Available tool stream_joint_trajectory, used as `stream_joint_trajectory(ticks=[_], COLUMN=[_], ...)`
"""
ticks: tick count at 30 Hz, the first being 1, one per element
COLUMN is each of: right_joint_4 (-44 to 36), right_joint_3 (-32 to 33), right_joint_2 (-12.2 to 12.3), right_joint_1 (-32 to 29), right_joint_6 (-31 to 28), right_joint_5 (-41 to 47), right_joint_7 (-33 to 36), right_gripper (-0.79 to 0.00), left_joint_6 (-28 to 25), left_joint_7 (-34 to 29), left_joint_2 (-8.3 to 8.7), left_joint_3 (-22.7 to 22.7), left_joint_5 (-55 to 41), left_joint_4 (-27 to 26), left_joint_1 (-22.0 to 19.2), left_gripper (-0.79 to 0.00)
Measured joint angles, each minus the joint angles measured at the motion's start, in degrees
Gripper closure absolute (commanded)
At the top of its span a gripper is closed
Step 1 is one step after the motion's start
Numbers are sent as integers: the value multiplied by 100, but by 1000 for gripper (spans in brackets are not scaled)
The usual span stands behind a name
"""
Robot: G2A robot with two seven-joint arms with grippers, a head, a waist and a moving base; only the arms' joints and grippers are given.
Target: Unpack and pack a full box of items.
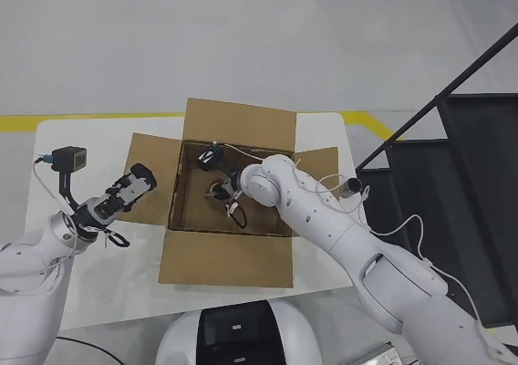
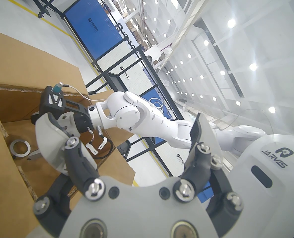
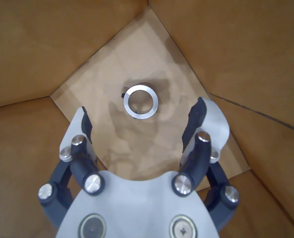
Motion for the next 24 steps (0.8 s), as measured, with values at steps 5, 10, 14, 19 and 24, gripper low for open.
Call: stream_joint_trajectory(ticks=[5, 10, 14, 19, 24], right_joint_4=[301, 606, 845, 1119, 1337], right_joint_3=[-83, -131, -164, -197, -207], right_joint_2=[-123, -252, -344, -450, -535], right_joint_1=[74, 167, 241, 332, 410], right_joint_6=[100, 247, 310, 316, 338], right_joint_5=[67, 172, 236, 289, 313], right_joint_7=[-111, -162, -160, -184, -208], right_gripper=[-209, -157, -166, -206, -219], left_joint_6=[0, 0, 0, 0, 0], left_joint_7=[0, 0, 0, 0, 0], left_joint_2=[0, 0, 0, 0, 0], left_joint_3=[0, 0, 0, 0, 0], left_joint_5=[0, 0, 0, 0, 0], left_joint_4=[0, 0, 0, 0, 0], left_joint_1=[0, 0, 0, 0, 0], left_gripper=[-785, -785, -785, -785, -785])
